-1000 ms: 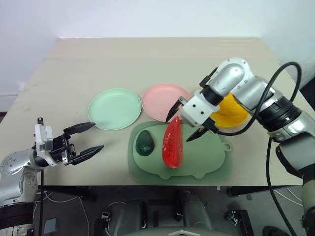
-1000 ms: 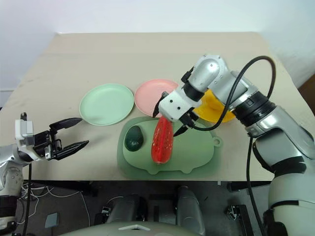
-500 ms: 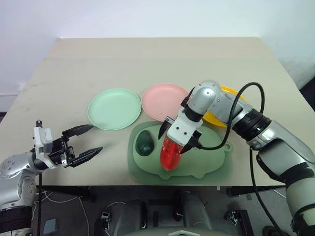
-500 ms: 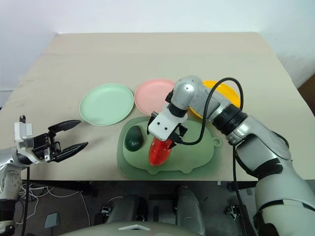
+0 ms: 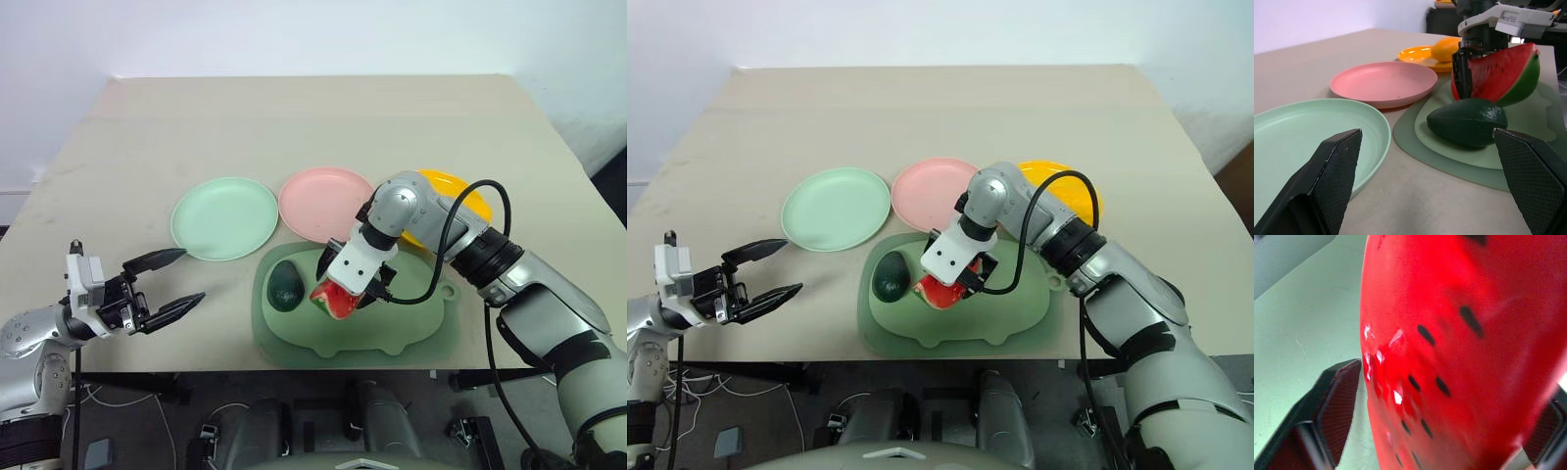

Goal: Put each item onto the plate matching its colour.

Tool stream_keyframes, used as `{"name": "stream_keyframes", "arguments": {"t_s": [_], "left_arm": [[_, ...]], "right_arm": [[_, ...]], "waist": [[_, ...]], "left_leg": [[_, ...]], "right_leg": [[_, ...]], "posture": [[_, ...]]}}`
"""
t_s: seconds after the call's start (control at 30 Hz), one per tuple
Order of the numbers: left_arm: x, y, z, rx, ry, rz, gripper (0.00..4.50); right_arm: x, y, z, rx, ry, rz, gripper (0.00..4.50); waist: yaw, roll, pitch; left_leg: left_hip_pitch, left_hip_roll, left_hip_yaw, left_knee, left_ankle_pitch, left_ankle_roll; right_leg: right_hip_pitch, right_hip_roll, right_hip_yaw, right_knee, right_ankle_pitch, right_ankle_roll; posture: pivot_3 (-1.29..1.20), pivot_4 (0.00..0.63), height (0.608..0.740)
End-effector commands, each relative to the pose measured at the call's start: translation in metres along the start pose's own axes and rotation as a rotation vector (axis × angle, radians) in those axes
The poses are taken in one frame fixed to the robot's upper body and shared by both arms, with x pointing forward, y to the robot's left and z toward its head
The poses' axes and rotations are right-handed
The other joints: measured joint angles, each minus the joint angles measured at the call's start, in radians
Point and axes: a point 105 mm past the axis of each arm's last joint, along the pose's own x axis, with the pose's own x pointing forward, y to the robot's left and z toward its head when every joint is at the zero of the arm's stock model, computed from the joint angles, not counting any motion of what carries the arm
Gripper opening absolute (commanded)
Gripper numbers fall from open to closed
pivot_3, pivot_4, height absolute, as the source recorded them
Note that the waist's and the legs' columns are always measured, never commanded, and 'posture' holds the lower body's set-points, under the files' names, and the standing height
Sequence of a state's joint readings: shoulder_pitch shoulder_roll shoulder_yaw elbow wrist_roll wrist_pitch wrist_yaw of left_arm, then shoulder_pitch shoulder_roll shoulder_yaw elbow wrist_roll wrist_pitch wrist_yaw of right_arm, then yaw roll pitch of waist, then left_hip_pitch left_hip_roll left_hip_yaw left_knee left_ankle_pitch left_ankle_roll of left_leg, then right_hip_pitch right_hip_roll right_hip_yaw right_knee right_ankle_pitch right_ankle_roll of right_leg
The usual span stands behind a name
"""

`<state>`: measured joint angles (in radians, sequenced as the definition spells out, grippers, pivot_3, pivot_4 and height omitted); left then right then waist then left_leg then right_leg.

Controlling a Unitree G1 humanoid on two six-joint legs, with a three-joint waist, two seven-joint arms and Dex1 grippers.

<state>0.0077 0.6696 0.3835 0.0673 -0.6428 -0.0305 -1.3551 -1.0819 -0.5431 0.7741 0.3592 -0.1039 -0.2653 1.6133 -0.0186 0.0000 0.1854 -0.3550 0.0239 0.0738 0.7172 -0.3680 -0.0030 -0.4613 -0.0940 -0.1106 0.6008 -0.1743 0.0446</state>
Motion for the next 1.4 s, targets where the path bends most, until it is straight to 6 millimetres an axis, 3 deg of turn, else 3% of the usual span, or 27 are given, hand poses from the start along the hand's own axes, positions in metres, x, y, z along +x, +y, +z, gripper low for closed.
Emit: {"name": "stream_keyframes", "arguments": {"t_s": [0.03,0.1,0.23,0.37,0.47,0.6,0.77,0.87,1.0,1.27,1.4], "left_arm": [[-0.001,-0.001,0.01,0.044,-0.025,0.0,4.5],[0.0,-0.001,0.01,0.042,-0.026,-0.002,4.5],[0.001,-0.001,0.009,0.04,-0.03,-0.005,4.5],[0.002,0.0,0.008,0.036,-0.032,-0.007,4.5],[0.003,0.0,0.008,0.033,-0.033,-0.009,4.5],[0.005,0.001,0.007,0.032,-0.036,-0.013,4.5],[0.005,0.001,0.007,0.03,-0.035,-0.015,4.5],[0.004,0.001,0.006,0.02,-0.03,-0.015,4.5],[0.004,0.0,0.006,0.02,-0.032,-0.014,4.5],[0.003,0.0,0.004,0.016,-0.027,-0.014,4.5],[0.002,0.0,0.002,0.014,-0.027,-0.02,4.5]], "right_arm": [[0.015,0.009,0.001,0.032,-0.033,0.044,3.23],[0.015,0.012,0.002,0.05,-0.047,0.052,2.88],[0.003,0.006,0.014,0.113,-0.137,0.012,2.84],[-0.031,-0.007,0.036,0.193,-0.292,-0.052,2.84],[-0.054,-0.021,0.041,0.254,-0.375,-0.117,2.84],[-0.072,-0.046,0.023,0.336,-0.385,-0.246,2.84],[-0.079,-0.079,-0.024,0.498,-0.246,-0.506,2.84],[-0.074,-0.079,-0.057,0.621,-0.107,-0.576,2.84],[-0.07,-0.076,-0.079,0.712,-0.021,-0.634,2.84],[-0.062,-0.07,-0.088,0.753,-0.001,-0.629,2.84],[-0.068,-0.072,-0.084,0.757,-0.04,-0.641,4.11]], "waist": [[-0.001,-0.001,-0.001],[0.0,-0.001,-0.001],[0.003,-0.001,-0.001],[0.004,0.0,0.0],[0.004,0.0,0.0],[0.002,0.0,0.0],[0.002,0.0,0.0],[0.002,0.0,0.0],[-0.002,0.0,0.0],[-0.006,0.0,0.0],[-0.007,0.0,0.0]], "left_leg": [[0.0,0.0,0.0,0.0,0.0,0.0],[0.001,0.001,0.0,0.0,0.0,0.0],[0.0,0.001,0.0,0.0,0.0,0.0],[-0.001,0.001,0.001,0.0,0.0,0.0],[-0.001,0.001,0.001,0.0,0.0,0.0],[-0.001,0.002,0.001,0.0,-0.001,0.002],[-0.002,0.002,0.002,0.0,0.0,0.0],[-0.003,0.002,0.002,0.0,0.0,-0.001],[-0.004,0.002,0.002,-0.001,0.0,-0.001],[-0.004,0.002,0.003,-0.001,0.001,-0.001],[-0.004,0.002,0.003,-0.001,0.001,-0.001]], "right_leg": [[0.0,0.0,0.0,0.0,0.0,0.0],[0.001,0.001,0.0,0.0,0.0,-0.001],[0.0,0.0,0.0,0.0,0.0,-0.001],[-0.001,0.0,0.0,-0.001,0.001,-0.001],[-0.001,0.0,0.0,-0.001,0.001,-0.001],[-0.001,0.001,0.0,-0.001,0.001,-0.002],[-0.002,0.001,0.0,-0.001,0.001,-0.002],[-0.003,0.001,0.0,-0.001,0.001,-0.002],[-0.003,0.001,0.0,-0.001,0.001,-0.002],[-0.004,0.001,0.0,-0.001,0.001,-0.002],[-0.004,0.001,0.0,-0.001,0.001,-0.002]], "posture": [[0.0,0.15,0.736],[0.0,0.15,0.736],[0.0,0.15,0.736],[0.0,0.15,0.736],[0.0,0.15,0.736],[0.0,0.15,0.736],[0.0,0.15,0.736],[0.0,0.15,0.736],[0.0,0.15,0.736],[0.0,0.15,0.736],[0.0,0.15,0.736]]}}
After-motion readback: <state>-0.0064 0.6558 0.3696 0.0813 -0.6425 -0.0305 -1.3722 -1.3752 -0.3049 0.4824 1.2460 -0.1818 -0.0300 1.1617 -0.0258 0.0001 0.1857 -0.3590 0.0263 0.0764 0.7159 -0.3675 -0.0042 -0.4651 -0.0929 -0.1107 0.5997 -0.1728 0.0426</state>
